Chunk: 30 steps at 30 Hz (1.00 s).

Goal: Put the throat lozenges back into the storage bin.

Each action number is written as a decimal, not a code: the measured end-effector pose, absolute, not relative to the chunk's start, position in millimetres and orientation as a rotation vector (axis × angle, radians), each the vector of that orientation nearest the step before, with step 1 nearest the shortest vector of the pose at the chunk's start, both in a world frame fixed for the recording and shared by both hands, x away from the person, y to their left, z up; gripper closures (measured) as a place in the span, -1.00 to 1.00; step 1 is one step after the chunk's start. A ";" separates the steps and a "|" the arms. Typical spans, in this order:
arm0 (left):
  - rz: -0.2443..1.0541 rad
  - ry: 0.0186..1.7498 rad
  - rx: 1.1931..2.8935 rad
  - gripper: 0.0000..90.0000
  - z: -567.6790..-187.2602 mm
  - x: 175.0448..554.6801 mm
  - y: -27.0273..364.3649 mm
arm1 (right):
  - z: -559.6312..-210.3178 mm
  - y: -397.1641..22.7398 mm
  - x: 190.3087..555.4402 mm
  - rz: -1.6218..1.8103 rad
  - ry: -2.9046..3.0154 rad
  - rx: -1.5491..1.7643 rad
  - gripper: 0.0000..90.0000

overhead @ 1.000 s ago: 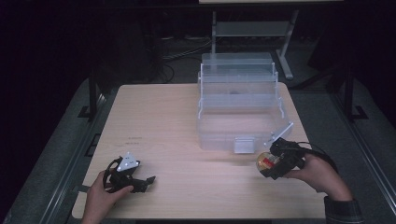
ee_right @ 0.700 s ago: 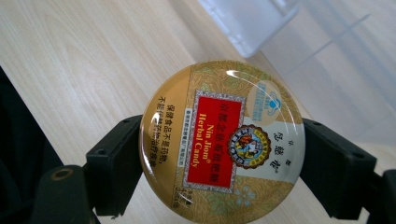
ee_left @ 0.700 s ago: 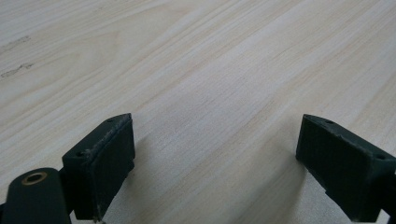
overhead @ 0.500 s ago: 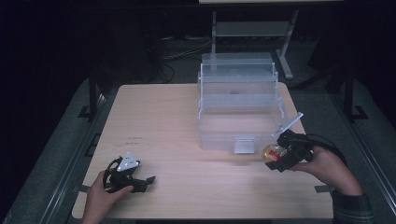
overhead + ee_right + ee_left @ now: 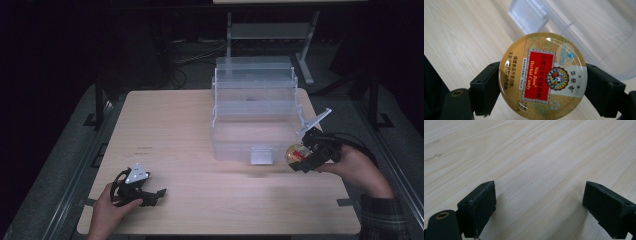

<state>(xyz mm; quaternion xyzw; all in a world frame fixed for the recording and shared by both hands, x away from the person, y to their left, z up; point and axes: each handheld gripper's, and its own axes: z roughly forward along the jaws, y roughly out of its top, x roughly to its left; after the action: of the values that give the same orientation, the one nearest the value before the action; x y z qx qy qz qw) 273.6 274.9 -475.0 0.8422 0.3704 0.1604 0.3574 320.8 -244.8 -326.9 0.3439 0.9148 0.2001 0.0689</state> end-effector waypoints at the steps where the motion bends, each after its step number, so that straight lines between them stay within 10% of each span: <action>1: 0.414 0.956 2.174 -0.76 -474.9 273.5 274.9 | -325.7 -245.8 322.4 0.602 2.752 1.040 -0.56; 30: 0.412 0.956 2.177 -0.76 -474.9 273.5 275.0 | -322.8 -261.8 390.9 0.573 2.595 1.204 -0.56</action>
<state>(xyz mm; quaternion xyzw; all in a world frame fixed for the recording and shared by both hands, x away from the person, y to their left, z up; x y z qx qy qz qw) 273.5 275.0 -474.9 0.8429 0.3701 0.1597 0.3564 390.9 -261.8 -322.8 0.4100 0.8839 0.1953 0.1117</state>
